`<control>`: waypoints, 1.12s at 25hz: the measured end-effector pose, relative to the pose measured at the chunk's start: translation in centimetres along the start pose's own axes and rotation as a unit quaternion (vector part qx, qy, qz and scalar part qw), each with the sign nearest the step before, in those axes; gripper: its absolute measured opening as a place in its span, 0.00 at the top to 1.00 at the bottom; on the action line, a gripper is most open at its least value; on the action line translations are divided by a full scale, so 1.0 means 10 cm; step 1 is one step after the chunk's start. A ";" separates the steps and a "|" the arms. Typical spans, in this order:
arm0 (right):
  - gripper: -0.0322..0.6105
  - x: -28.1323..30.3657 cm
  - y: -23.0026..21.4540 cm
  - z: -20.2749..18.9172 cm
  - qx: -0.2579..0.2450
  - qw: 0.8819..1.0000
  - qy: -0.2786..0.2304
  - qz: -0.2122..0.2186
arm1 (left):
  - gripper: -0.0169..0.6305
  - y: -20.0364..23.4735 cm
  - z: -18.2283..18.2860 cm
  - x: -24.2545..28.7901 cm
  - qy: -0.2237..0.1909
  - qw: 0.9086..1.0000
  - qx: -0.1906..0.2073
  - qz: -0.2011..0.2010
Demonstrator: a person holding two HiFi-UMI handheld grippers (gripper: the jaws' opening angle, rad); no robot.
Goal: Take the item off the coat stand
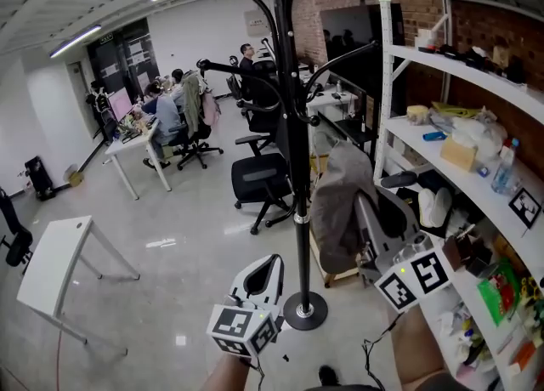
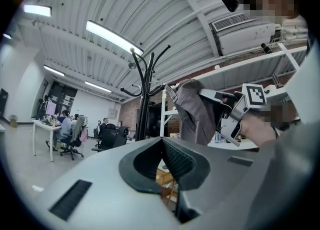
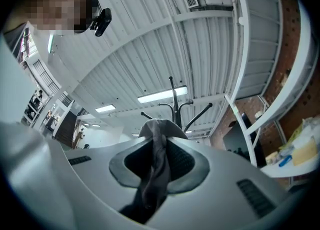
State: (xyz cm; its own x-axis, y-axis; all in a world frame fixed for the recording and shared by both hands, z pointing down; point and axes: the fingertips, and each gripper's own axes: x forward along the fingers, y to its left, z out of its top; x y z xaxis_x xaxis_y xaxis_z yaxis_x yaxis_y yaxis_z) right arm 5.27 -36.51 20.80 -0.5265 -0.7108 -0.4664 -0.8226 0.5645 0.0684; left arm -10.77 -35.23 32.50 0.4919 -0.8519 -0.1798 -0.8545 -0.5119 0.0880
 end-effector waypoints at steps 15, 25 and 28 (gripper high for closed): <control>0.84 -0.86 0.67 -0.38 0.026 0.996 0.072 -0.036 | 0.96 -0.26 -0.31 -0.85 0.037 0.998 -0.039 -0.019; 0.84 -1.39 0.93 -0.74 0.033 0.987 0.139 -0.072 | 0.96 -0.38 -0.59 -1.16 0.064 0.995 -0.068 -0.037; 0.84 -1.46 0.95 -0.82 0.034 0.985 0.149 -0.075 | 0.96 -0.41 -0.63 -1.18 0.066 0.994 -0.073 -0.038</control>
State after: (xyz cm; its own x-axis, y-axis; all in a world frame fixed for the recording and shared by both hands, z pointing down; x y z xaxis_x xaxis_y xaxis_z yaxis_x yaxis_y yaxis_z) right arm 3.41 -24.21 35.44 -0.4482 -0.8742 -0.1871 -0.8848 0.4636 -0.0466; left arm -12.04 -23.73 40.41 0.5804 -0.8119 -0.0630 -0.7850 -0.5783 0.2221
